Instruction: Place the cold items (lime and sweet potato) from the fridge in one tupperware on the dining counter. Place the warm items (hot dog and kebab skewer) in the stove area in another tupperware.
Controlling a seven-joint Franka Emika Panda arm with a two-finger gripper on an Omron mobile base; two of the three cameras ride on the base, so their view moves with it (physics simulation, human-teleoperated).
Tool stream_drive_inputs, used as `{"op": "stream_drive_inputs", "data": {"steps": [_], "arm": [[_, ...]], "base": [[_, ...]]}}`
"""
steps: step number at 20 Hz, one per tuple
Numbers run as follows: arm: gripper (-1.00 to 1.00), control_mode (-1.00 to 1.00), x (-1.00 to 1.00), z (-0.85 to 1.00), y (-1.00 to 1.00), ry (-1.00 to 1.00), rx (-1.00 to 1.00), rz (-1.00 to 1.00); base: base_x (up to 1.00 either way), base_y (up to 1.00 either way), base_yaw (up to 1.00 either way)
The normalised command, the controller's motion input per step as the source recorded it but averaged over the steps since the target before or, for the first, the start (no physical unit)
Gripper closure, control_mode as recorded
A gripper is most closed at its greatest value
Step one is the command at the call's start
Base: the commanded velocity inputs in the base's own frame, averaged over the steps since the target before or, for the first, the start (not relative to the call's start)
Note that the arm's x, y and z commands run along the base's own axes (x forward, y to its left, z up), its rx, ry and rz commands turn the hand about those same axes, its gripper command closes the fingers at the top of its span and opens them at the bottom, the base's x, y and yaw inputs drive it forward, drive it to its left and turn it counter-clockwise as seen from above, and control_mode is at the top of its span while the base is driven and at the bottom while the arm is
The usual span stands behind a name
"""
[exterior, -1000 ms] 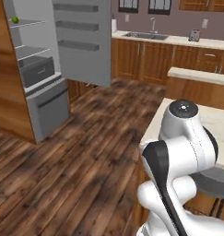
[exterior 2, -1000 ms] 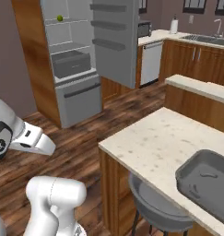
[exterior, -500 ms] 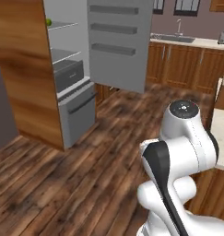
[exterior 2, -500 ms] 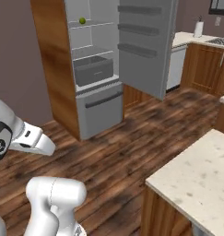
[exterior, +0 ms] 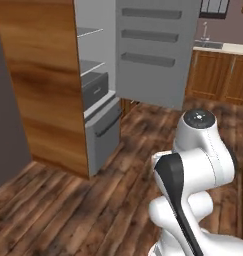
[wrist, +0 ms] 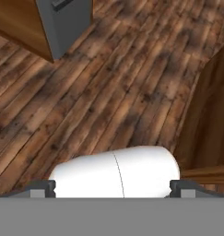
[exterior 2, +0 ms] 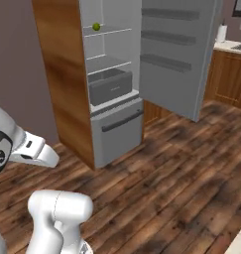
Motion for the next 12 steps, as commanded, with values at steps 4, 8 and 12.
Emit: {"op": "stream_drive_inputs", "data": {"steps": [4,8,12], "arm": [[-1.00,1.00,0.00,0.00,0.00,0.00,0.00,0.00],[-1.00,1.00,0.00,0.00,0.00,0.00,0.00,0.00],[-1.00,1.00,0.00,0.00,0.00,0.00,0.00,0.00]], "base": [[1.00,0.28,-0.11],[1.00,-0.07,0.13],[1.00,-0.27,0.44]]}}
